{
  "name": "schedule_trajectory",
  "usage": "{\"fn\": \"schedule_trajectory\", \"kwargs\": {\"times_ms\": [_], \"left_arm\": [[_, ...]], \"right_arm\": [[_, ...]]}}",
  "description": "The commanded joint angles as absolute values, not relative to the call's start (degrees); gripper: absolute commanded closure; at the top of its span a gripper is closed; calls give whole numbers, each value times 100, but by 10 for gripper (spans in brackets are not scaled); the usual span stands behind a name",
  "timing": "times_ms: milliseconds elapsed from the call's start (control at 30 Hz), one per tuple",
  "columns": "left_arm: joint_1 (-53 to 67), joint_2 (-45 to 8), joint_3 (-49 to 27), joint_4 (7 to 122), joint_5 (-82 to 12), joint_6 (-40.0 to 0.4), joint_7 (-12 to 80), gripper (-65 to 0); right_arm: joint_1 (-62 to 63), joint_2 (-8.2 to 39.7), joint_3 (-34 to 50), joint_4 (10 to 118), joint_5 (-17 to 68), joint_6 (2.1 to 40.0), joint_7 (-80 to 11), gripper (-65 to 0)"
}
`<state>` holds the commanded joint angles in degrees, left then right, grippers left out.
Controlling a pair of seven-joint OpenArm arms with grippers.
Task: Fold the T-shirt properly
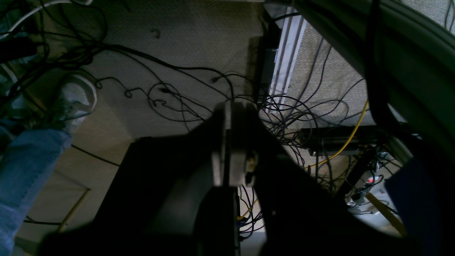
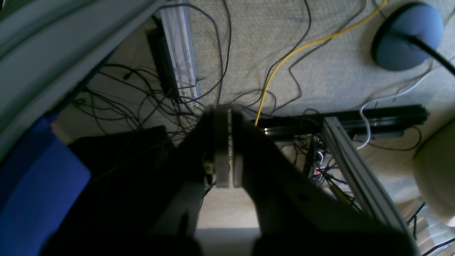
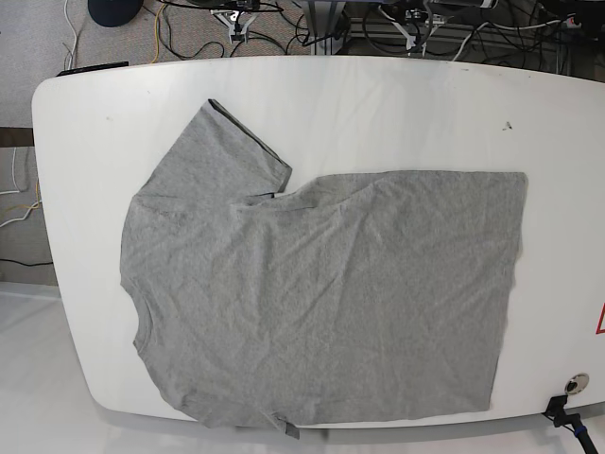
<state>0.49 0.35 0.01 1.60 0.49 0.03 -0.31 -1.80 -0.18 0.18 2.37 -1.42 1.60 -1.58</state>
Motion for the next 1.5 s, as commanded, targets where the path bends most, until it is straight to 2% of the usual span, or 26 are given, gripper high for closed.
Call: {"fn": "schedule_trajectory", "kwargs": {"times_ms": [1500], "left_arm": [[414,-50,-20,468,40,-12,-105,0]], "right_arm": [[-513,29,11,238,-155,146,-148,-37]]}}
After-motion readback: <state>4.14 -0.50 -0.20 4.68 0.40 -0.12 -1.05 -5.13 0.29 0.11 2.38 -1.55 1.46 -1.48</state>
